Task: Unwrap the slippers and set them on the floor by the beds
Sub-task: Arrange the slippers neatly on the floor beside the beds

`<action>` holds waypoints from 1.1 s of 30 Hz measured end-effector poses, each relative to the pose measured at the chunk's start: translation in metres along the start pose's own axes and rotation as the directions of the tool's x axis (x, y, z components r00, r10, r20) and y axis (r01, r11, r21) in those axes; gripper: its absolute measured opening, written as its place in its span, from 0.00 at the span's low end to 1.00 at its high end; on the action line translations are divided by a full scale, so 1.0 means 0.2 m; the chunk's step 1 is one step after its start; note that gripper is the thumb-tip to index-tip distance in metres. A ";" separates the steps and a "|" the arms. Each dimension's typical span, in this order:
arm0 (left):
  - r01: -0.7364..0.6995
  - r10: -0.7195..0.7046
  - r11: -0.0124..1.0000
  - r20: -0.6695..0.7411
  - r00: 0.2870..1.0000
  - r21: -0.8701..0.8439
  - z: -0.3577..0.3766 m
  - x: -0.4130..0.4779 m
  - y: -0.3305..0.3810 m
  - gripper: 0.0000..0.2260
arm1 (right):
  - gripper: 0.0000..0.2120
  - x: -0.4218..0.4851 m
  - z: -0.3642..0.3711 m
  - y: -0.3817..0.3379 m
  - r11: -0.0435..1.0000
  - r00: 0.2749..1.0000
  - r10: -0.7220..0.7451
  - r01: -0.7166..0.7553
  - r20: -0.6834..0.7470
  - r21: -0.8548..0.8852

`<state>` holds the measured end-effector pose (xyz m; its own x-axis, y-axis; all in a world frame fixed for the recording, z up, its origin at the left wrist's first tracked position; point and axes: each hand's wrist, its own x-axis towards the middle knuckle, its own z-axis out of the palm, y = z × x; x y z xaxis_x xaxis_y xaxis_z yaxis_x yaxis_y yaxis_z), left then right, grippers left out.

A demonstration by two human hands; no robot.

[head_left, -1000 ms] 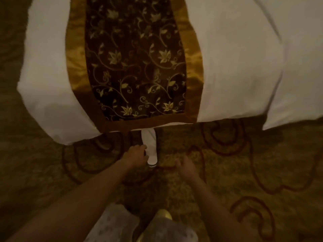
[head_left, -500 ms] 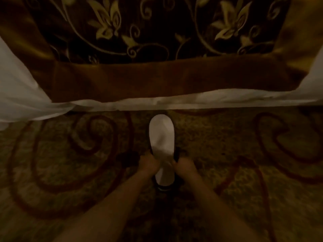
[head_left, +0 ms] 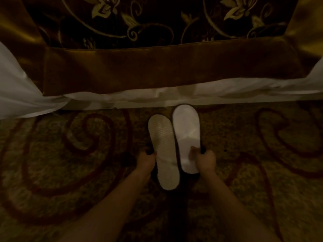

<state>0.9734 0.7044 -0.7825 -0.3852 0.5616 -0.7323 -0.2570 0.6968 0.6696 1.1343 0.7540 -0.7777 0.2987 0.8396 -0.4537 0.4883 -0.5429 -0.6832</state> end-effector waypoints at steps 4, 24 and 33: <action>0.007 -0.007 0.999 0.016 1.000 -0.035 -0.05 0.03 0.00 0.21 | 0.23 0.07 -0.10 0.03 0.959 0.997 0.044 -0.026 0.058 -0.284; 0.348 -0.135 0.820 0.438 0.889 -0.455 -0.46 0.04 0.13 0.18 | 0.12 -0.10 -0.04 -0.34 0.771 0.649 -0.472 0.632 0.597 -0.077; 0.248 -0.185 0.968 0.532 0.826 -0.048 -0.53 0.00 0.21 0.08 | 0.10 -0.16 0.01 -0.40 0.563 0.543 -0.718 0.821 0.435 -0.096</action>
<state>0.8683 0.6866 -0.7407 0.2013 0.5726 -0.7948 -0.3868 0.7919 0.4725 1.0838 0.7702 -0.7104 -0.5448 0.8385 -0.0042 0.5990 0.3857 -0.7017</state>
